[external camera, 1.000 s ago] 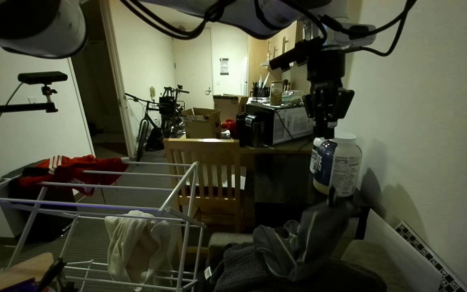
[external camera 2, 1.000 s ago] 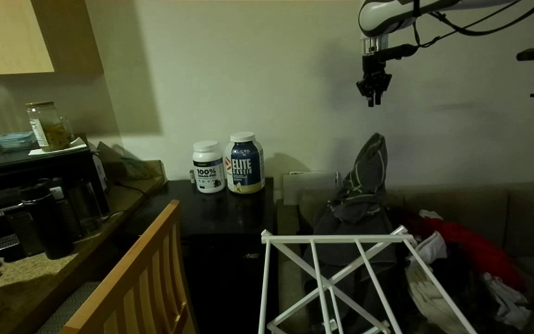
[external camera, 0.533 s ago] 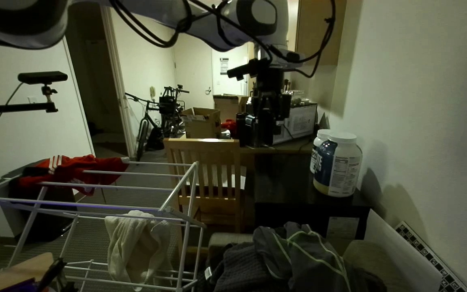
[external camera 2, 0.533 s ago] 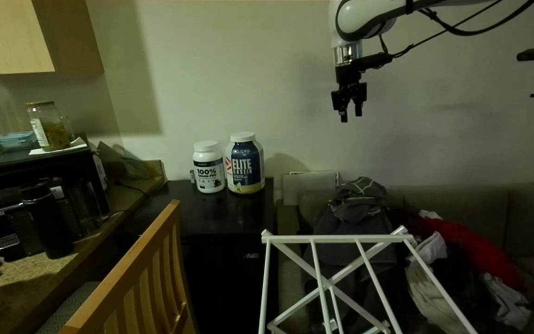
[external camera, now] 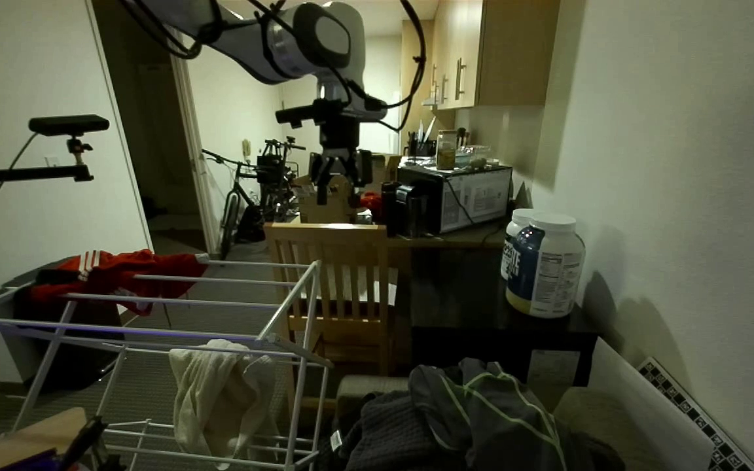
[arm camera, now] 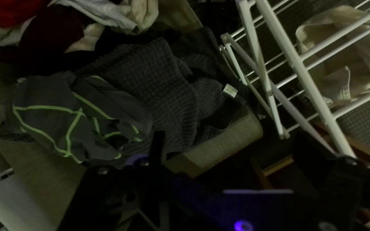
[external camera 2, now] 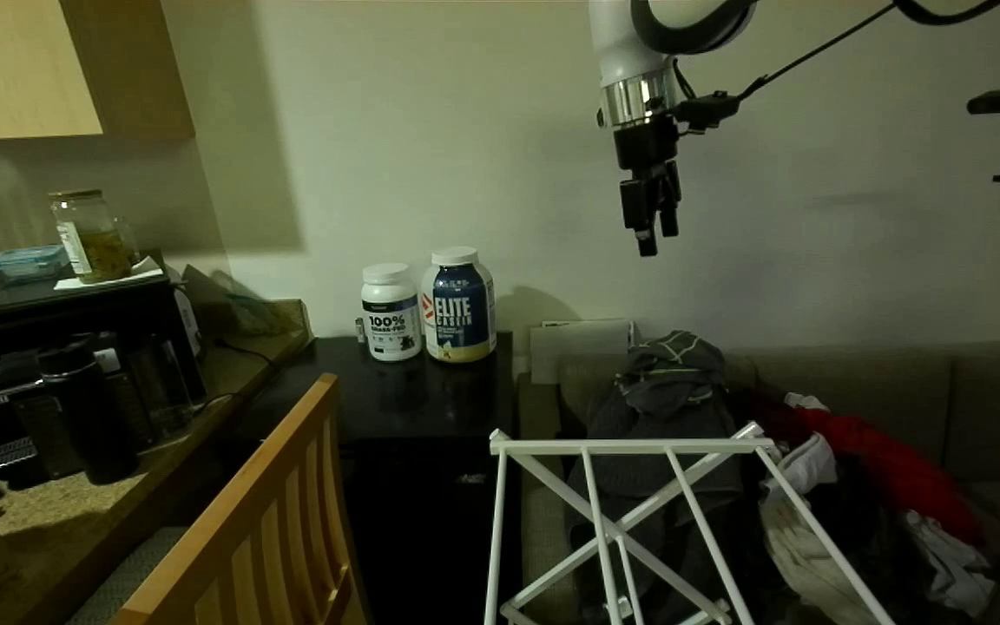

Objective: Put the cloth on the couch

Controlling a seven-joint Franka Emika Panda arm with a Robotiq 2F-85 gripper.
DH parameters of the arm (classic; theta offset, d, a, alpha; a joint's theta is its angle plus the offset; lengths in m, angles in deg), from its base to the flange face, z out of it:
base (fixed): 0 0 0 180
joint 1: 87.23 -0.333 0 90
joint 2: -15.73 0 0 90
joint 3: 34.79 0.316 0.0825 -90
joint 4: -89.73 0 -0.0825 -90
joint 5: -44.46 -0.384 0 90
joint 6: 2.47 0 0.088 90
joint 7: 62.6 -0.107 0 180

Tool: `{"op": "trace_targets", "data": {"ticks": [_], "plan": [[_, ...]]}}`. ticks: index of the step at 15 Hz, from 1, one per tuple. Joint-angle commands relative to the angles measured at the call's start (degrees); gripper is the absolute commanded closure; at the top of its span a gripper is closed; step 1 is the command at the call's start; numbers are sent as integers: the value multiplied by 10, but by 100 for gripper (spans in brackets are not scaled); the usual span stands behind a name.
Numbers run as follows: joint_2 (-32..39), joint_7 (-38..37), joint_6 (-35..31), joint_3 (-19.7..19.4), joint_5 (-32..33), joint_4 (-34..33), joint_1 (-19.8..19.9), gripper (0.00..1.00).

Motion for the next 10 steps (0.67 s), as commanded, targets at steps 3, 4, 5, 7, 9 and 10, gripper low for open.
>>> {"op": "trace_targets", "data": {"ticks": [3, 4, 5, 7, 9, 10], "plan": [[-136, 65, -34, 43, 8, 185, -26, 0], [-154, 72, -36, 51, 6, 208, -31, 0], [-174, 78, -39, 59, 5, 233, -36, 0], [-212, 91, -48, 71, 0, 278, -47, 0], [-252, 99, -62, 85, -4, 323, -61, 0], [-269, 99, -69, 91, -6, 343, -68, 0]]}}
